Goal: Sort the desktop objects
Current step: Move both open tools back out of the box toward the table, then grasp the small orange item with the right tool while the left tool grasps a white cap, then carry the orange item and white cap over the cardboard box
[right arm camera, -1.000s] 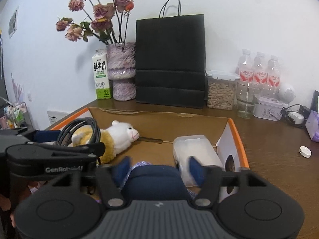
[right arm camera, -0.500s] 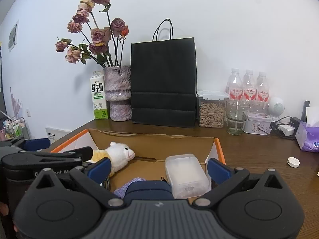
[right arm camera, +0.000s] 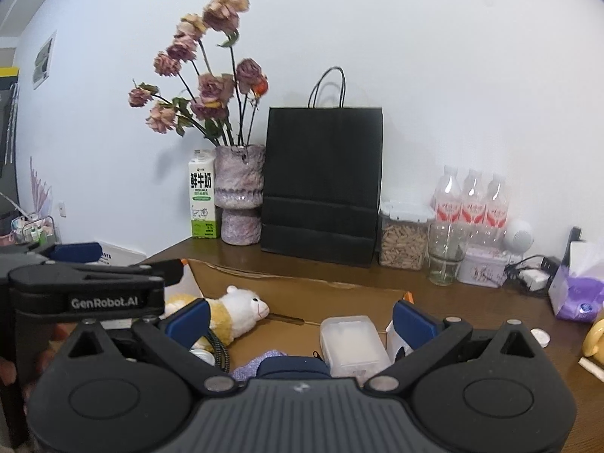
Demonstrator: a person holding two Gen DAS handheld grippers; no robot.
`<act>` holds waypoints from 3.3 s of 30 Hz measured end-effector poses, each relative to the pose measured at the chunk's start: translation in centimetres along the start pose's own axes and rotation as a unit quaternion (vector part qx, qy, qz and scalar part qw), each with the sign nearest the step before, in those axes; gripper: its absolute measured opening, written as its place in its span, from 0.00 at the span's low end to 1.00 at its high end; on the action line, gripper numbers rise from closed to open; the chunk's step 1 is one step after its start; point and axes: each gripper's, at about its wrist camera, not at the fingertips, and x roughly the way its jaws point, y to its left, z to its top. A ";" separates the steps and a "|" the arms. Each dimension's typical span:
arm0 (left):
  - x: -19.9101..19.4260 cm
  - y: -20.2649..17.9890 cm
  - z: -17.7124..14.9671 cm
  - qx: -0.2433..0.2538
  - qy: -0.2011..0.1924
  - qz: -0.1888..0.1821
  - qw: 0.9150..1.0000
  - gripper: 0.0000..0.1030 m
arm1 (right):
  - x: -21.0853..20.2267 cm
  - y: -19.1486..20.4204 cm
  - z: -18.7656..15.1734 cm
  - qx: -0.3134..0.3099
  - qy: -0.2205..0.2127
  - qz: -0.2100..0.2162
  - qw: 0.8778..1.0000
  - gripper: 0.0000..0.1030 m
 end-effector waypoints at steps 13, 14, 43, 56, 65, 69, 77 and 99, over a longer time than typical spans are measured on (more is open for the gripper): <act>-8.0 3.2 -1.0 -0.009 0.001 0.004 1.000 1.00 | -8.2 0.8 -2.1 -0.004 -0.004 -0.004 1.000 1.00; -8.5 3.5 -1.4 -0.010 0.004 0.007 1.000 1.00 | -8.6 0.7 -2.5 -0.003 -0.001 -0.005 1.000 1.00; -10.3 6.8 -11.4 -0.018 0.125 0.004 0.992 1.00 | -9.2 -1.2 -13.5 0.047 0.129 -0.032 0.990 0.86; -9.1 6.2 -11.0 -0.015 0.124 -0.011 0.992 1.00 | -7.1 -1.9 -13.9 0.049 0.145 -0.027 0.988 0.12; -6.4 5.4 -10.2 -0.021 0.130 -0.022 0.991 0.74 | -6.7 -1.4 -13.6 0.053 0.140 -0.016 0.989 0.12; -5.4 5.4 -10.2 -0.035 0.141 -0.024 0.989 0.53 | -6.5 -1.2 -13.5 0.052 0.139 -0.014 0.989 0.12; -4.9 5.2 -10.7 -0.038 0.151 -0.039 0.987 0.32 | -6.2 -1.1 -13.6 0.051 0.139 -0.014 0.989 0.12; -8.2 4.6 -7.0 -0.034 0.087 -0.053 0.994 0.29 | -9.5 -0.6 -9.9 0.046 0.069 -0.002 0.997 0.12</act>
